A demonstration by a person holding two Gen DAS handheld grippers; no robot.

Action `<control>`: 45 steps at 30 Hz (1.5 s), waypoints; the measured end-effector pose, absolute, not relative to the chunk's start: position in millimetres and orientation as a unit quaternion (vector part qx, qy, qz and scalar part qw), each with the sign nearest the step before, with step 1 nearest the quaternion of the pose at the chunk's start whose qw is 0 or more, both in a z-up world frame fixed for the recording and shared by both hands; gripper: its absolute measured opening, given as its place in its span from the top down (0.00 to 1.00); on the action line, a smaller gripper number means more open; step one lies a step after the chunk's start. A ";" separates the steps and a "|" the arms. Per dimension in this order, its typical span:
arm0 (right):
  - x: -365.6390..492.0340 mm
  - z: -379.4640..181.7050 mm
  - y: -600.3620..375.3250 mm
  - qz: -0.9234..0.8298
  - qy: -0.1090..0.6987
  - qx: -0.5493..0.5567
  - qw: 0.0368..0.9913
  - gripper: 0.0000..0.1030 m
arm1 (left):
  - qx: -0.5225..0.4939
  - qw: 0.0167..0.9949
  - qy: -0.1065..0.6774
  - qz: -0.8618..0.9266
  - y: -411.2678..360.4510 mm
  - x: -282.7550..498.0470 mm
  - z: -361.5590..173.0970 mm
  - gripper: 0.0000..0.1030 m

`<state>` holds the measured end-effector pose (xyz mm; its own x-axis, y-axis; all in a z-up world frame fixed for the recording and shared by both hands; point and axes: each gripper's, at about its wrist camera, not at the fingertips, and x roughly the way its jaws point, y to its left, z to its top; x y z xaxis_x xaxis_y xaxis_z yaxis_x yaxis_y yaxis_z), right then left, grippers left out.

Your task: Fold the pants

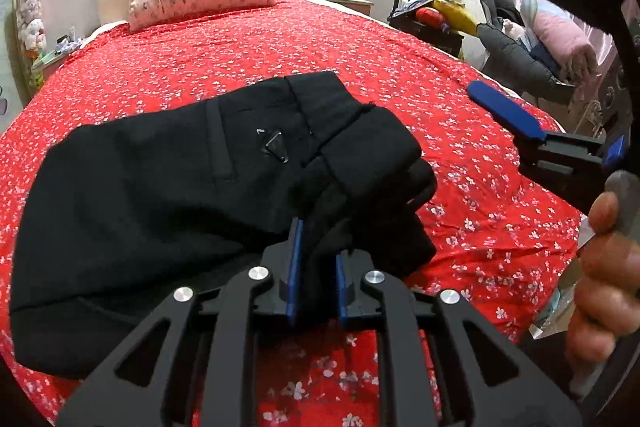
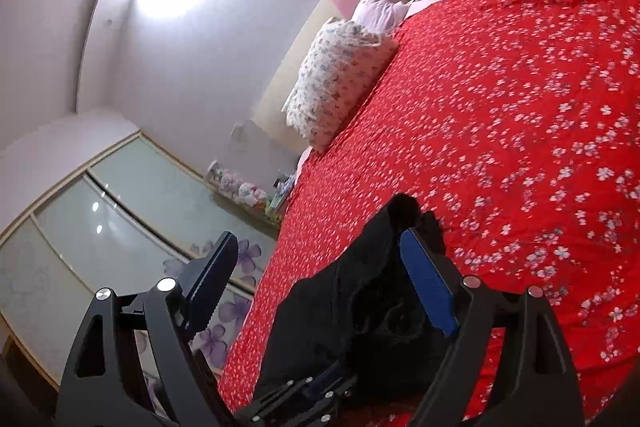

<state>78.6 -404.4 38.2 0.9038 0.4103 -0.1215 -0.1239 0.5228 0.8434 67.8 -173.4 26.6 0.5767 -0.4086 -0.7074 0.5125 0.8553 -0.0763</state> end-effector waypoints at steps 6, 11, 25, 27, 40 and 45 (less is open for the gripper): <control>80.7 47.0 -391.0 0.221 0.148 0.444 0.856 0.17 | 0.038 0.879 0.383 -0.282 -145.1 50.9 41.0 0.79; 77.7 57.8 -377.8 0.240 0.136 0.415 0.867 0.17 | -0.037 0.874 0.395 -0.280 -133.4 57.4 36.0 0.79; 87.2 53.3 -383.5 0.361 0.148 0.460 0.798 0.16 | 0.090 0.922 0.278 -0.255 -175.4 18.4 51.1 0.09; 86.4 58.2 -386.4 0.360 0.163 0.437 0.808 0.16 | 0.071 0.916 0.282 -0.276 -166.8 20.7 56.9 0.02; 107.5 17.0 -362.5 0.283 0.378 0.379 0.796 0.24 | -0.063 0.928 0.333 -0.152 -18.9 51.8 51.9 0.02; 104.0 5.4 -382.1 0.280 0.369 0.445 0.767 0.30 | -0.072 0.923 0.342 -0.163 -12.5 51.5 36.8 0.02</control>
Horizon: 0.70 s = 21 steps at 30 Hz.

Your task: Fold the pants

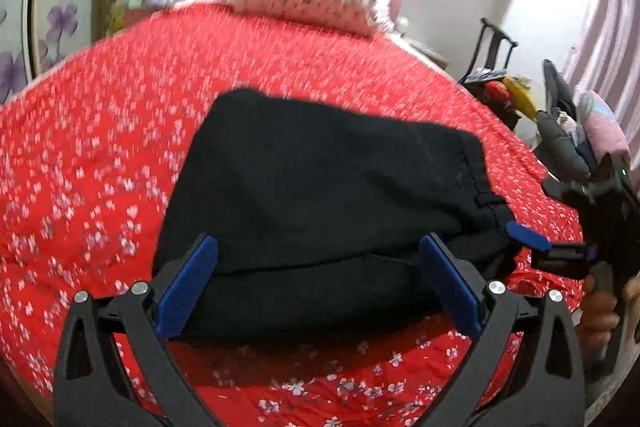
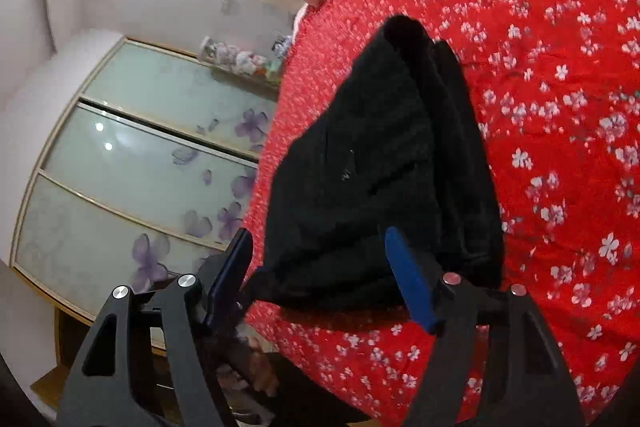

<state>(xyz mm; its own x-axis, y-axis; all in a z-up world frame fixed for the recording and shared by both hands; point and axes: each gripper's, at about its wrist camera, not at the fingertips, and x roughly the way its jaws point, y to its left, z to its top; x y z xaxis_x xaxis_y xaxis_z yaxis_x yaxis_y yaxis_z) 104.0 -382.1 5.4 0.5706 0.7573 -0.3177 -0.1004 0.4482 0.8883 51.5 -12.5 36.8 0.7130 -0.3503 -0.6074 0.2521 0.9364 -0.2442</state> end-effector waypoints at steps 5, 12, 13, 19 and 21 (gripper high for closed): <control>100.5 54.5 -383.9 0.278 0.274 0.389 0.835 0.11 | -0.124 0.932 0.284 -0.190 8.8 66.8 72.6 0.02; 154.8 52.6 -364.2 0.265 0.322 0.372 0.829 0.10 | -0.208 0.887 0.360 -0.199 18.6 165.2 66.1 0.02; 161.6 51.8 -359.1 0.262 0.326 0.362 0.833 0.10 | -0.201 0.887 0.368 -0.192 17.1 172.6 62.6 0.02; 175.4 44.3 -344.6 0.229 0.352 0.316 0.851 0.10 | -0.136 0.892 0.401 -0.160 -4.8 204.7 46.6 0.02; 187.3 30.4 -339.5 0.199 0.382 0.309 0.848 0.10 | -0.111 0.887 0.426 -0.137 -11.7 214.3 36.0 0.02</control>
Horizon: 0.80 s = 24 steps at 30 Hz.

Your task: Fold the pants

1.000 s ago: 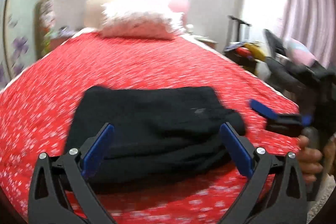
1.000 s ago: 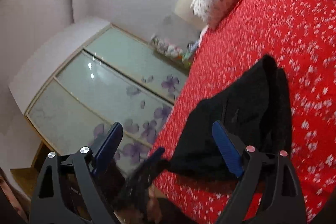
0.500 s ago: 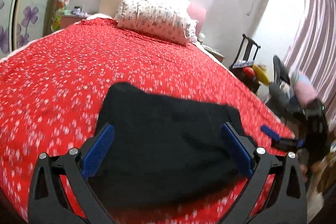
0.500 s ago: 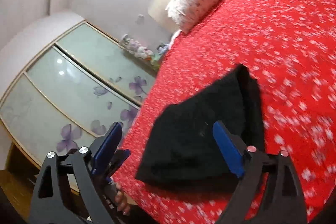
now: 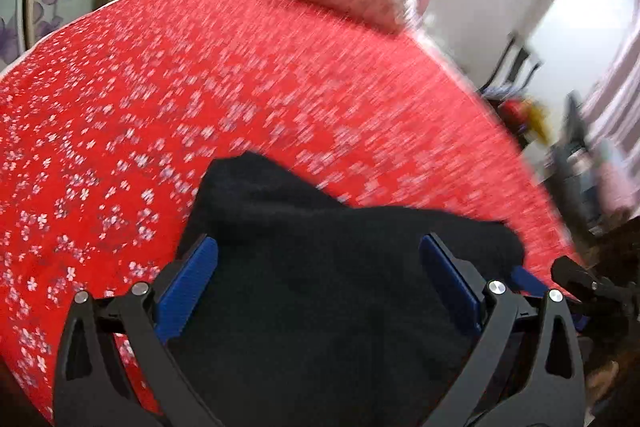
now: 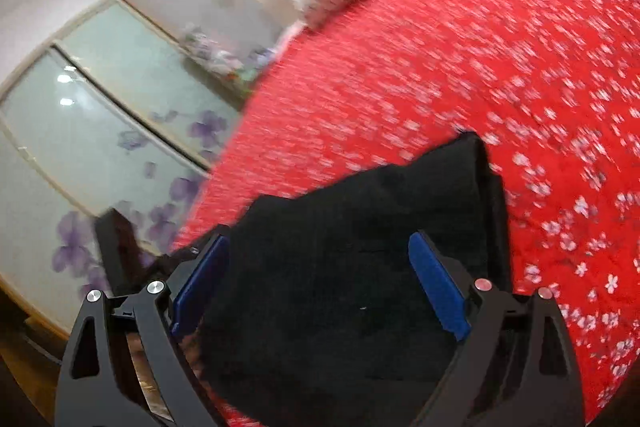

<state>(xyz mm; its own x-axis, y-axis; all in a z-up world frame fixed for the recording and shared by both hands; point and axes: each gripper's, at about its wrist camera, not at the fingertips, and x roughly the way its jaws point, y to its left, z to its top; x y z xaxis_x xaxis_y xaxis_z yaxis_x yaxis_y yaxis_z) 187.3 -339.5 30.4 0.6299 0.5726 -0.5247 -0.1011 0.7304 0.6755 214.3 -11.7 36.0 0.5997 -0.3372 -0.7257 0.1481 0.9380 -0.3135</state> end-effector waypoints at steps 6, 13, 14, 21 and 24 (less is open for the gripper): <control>186.6 17.1 -342.6 0.196 0.383 0.330 0.840 0.10 | 0.017 0.902 0.425 -0.074 -43.6 212.1 19.7 0.02; 185.4 12.3 -354.8 0.217 0.369 0.374 0.823 0.10 | 0.007 0.903 0.423 -0.078 -36.6 210.6 19.9 0.02; 187.0 12.7 -355.3 0.219 0.368 0.375 0.822 0.10 | 0.007 0.903 0.423 -0.078 -38.2 213.4 19.0 0.02; 169.9 35.5 -340.4 0.225 0.376 0.289 0.851 0.09 | 0.022 0.910 0.412 -0.048 -29.7 191.5 27.2 0.02; 154.9 44.8 -336.7 0.259 0.378 0.276 0.845 0.09 | 0.036 0.913 0.404 -0.047 -24.2 174.0 31.7 0.02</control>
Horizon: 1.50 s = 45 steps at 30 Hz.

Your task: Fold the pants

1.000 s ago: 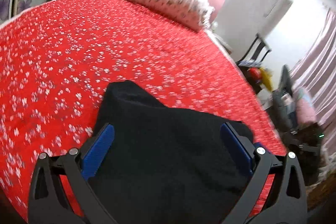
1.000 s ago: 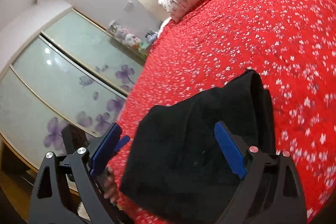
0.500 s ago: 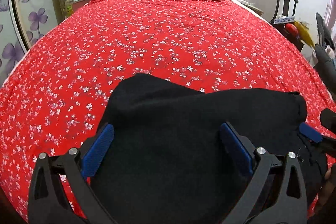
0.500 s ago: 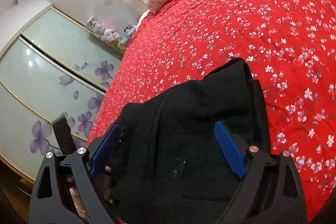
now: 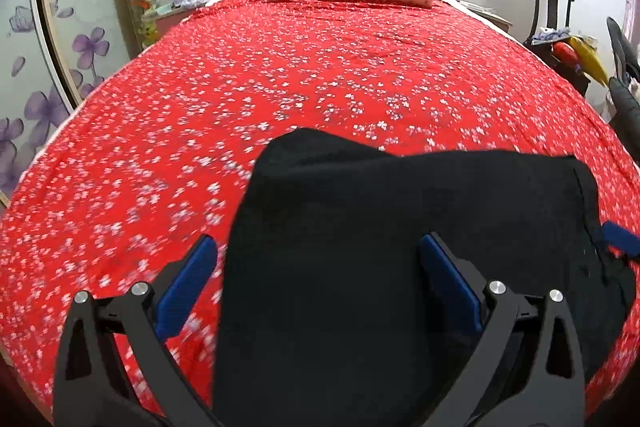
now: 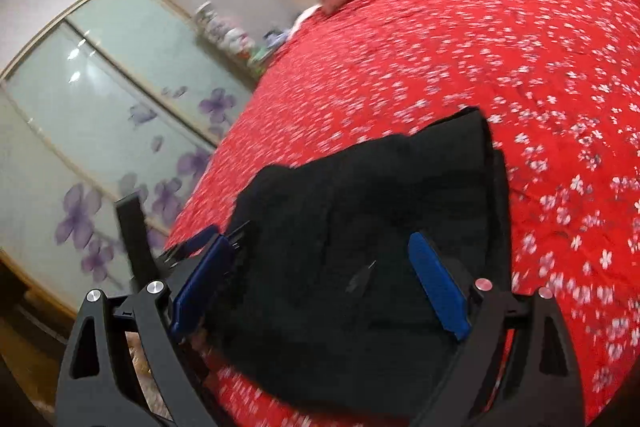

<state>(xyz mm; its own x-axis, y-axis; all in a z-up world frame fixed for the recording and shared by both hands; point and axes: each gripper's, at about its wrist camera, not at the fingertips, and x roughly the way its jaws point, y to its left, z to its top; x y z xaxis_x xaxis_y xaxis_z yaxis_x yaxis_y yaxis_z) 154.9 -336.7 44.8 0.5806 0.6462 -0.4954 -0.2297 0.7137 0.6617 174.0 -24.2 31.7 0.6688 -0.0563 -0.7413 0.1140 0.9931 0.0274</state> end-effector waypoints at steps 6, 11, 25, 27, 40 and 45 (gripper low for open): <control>119.7 55.0 -342.7 0.317 0.401 0.248 0.823 0.07 | -0.029 0.905 0.401 -0.138 -3.3 130.3 36.8 0.02; 120.5 28.8 -348.8 0.294 0.446 0.229 0.814 0.07 | 0.017 0.899 0.410 -0.151 -10.9 123.8 15.2 0.02; 173.5 -3.5 -402.7 0.185 0.427 0.361 0.809 0.21 | -0.196 0.868 0.445 -0.102 83.3 150.9 12.6 0.02; 181.2 -2.6 -391.8 0.187 0.439 0.340 0.811 0.21 | -0.190 0.867 0.449 -0.107 83.8 149.6 10.0 0.02; 191.8 1.9 -346.9 0.194 0.505 0.211 0.814 0.18 | -0.128 0.861 0.471 -0.143 59.5 158.6 9.2 0.02; 176.7 25.0 -337.7 0.229 0.481 0.200 0.823 0.18 | -0.168 0.852 0.475 -0.144 73.9 163.6 10.6 0.02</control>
<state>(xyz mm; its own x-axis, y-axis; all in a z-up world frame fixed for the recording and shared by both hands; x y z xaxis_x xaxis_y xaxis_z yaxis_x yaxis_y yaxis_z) 176.7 -337.7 25.0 0.4329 0.5684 -0.6996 -0.1844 0.8155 0.5485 163.6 73.9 10.6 0.5072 -0.4057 -0.7603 0.0862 0.9017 -0.4237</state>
